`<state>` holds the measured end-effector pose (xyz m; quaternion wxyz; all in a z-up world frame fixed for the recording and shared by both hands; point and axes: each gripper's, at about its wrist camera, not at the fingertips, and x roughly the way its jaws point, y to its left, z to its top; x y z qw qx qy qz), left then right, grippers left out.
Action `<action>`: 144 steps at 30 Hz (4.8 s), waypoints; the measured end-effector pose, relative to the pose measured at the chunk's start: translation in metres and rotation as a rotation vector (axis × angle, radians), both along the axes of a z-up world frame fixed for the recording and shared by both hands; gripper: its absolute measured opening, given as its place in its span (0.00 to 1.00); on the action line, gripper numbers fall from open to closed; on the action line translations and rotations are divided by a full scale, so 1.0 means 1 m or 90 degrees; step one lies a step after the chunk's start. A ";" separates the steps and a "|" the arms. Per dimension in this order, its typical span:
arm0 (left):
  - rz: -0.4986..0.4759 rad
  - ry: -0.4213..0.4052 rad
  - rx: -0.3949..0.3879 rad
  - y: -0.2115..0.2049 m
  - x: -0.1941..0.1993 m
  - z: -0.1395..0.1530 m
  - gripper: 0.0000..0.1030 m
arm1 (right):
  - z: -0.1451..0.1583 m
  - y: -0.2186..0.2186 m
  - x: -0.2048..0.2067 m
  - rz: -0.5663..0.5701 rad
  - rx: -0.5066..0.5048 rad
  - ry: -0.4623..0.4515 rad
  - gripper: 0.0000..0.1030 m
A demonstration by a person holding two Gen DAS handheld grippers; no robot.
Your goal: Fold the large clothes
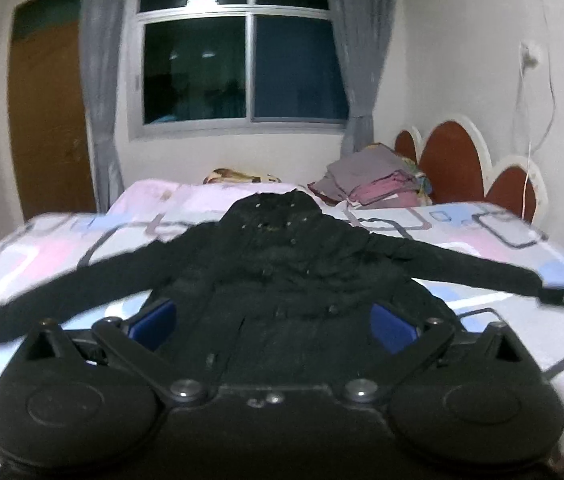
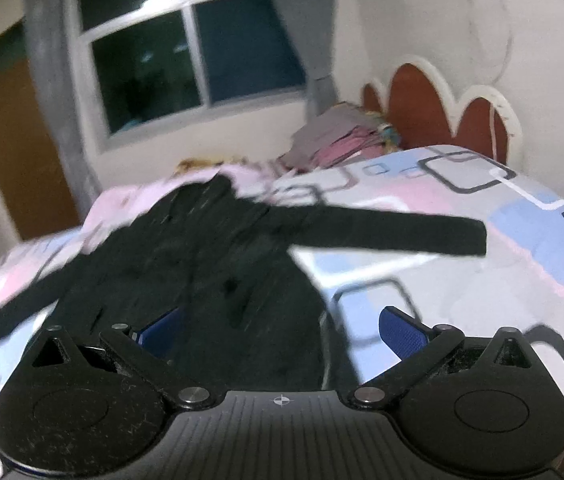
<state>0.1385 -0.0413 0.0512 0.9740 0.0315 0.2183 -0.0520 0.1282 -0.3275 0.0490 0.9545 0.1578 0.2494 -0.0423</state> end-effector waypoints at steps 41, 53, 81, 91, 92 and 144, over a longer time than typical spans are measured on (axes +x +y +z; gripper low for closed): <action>0.043 0.181 0.019 -0.081 0.347 -0.096 0.97 | -0.170 -0.279 0.191 -0.308 0.333 0.035 0.14; 0.027 0.184 -0.034 0.009 0.381 -0.088 0.94 | -0.072 -0.137 0.298 -0.068 0.133 -0.051 0.10; -0.041 0.254 -0.199 0.072 0.402 -0.125 0.94 | -0.098 0.093 0.343 0.183 -0.004 -0.001 0.60; -0.082 0.310 -0.215 0.048 0.437 -0.154 0.14 | -0.120 -0.022 0.351 -0.030 0.086 0.071 0.16; -0.080 0.294 -0.212 0.047 0.435 -0.151 0.11 | -0.123 -0.024 0.353 -0.024 0.086 0.078 0.16; -0.032 0.264 0.023 -0.008 0.476 -0.157 0.48 | -0.163 -0.048 0.465 0.119 -0.088 0.202 0.00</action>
